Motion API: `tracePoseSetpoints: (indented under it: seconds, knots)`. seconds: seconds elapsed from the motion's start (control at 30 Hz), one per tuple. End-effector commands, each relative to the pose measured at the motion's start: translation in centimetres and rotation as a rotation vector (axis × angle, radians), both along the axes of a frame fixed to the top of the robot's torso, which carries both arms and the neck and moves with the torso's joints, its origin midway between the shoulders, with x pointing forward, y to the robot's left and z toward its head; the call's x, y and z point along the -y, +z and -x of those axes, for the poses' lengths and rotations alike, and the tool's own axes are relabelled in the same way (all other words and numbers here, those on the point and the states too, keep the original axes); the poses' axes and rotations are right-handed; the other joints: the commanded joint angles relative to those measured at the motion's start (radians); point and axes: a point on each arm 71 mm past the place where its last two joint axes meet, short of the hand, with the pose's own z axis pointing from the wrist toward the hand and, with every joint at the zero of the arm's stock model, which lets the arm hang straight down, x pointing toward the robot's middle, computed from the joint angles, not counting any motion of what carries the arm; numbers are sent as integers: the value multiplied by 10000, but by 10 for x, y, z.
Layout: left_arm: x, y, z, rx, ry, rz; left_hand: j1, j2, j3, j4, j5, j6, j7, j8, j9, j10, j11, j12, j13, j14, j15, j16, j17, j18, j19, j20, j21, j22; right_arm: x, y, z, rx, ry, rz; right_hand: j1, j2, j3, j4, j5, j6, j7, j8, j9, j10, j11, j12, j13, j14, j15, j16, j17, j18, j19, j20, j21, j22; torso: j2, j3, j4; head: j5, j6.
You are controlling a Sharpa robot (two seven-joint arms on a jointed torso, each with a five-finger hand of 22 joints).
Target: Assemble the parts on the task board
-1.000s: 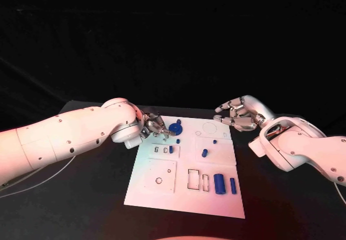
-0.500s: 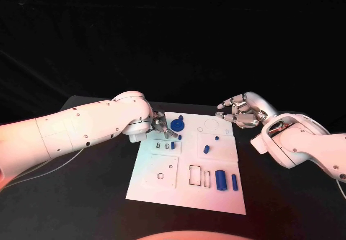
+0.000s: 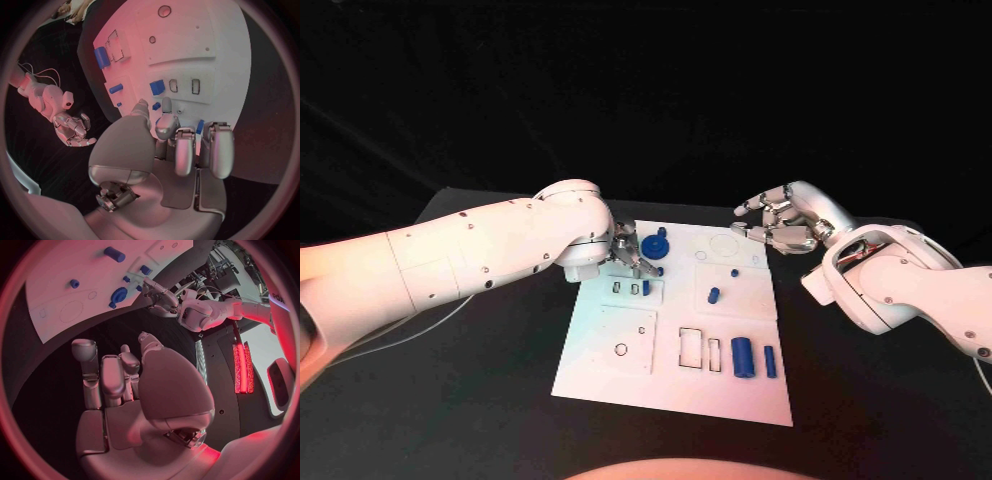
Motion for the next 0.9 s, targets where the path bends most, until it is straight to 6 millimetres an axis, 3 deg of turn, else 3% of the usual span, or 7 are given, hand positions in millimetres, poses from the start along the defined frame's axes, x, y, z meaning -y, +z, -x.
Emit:
tracePoseSetpoints:
  seconds: [0.03, 0.47, 0.9]
  knots:
    - [1, -1, 0, -208, 65, -467, -14, 62, -70, 19, -28, -57, -6, 59, 27, 34, -2, 26, 7, 1049, -37, 24, 2630, -90, 479, -39, 48, 1598, -1, 1, 0, 151, 71, 143, 19, -95, -23, -2, 75, -30, 22, 55, 0, -75, 7, -64, -37, -47, -11, -60, -39, 186, -100, -3, -81, -46, 55, 8, 2, -4, -30]
    - [6, -4, 1, -444, -102, -511, -1, 70, -118, 7, -23, -81, -12, 100, 131, 25, -5, 50, 37, 1049, -37, 24, 2630, -97, 499, -38, 63, 1633, -1, 1, 0, 138, 15, 83, 13, -92, -21, 4, 91, -25, 22, 62, 1, -114, 8, -110, -88, -65, -9, -113, -87, 195, -127, -1, -147, -85, 43, 22, -19, -10, -88]
    - [7, -5, 2, -655, -282, -620, 201, 141, -143, -19, -12, -137, -37, 214, 400, 25, -26, 111, 110, 1049, -53, 24, 2630, -102, 512, -43, 75, 1663, -1, 0, 0, 123, -5, 80, 61, -98, 3, -21, 119, -19, 16, 78, 4, -155, 1, -171, -160, -91, -11, -207, -160, 211, -166, -1, -264, -150, 39, 22, 8, -15, -96]
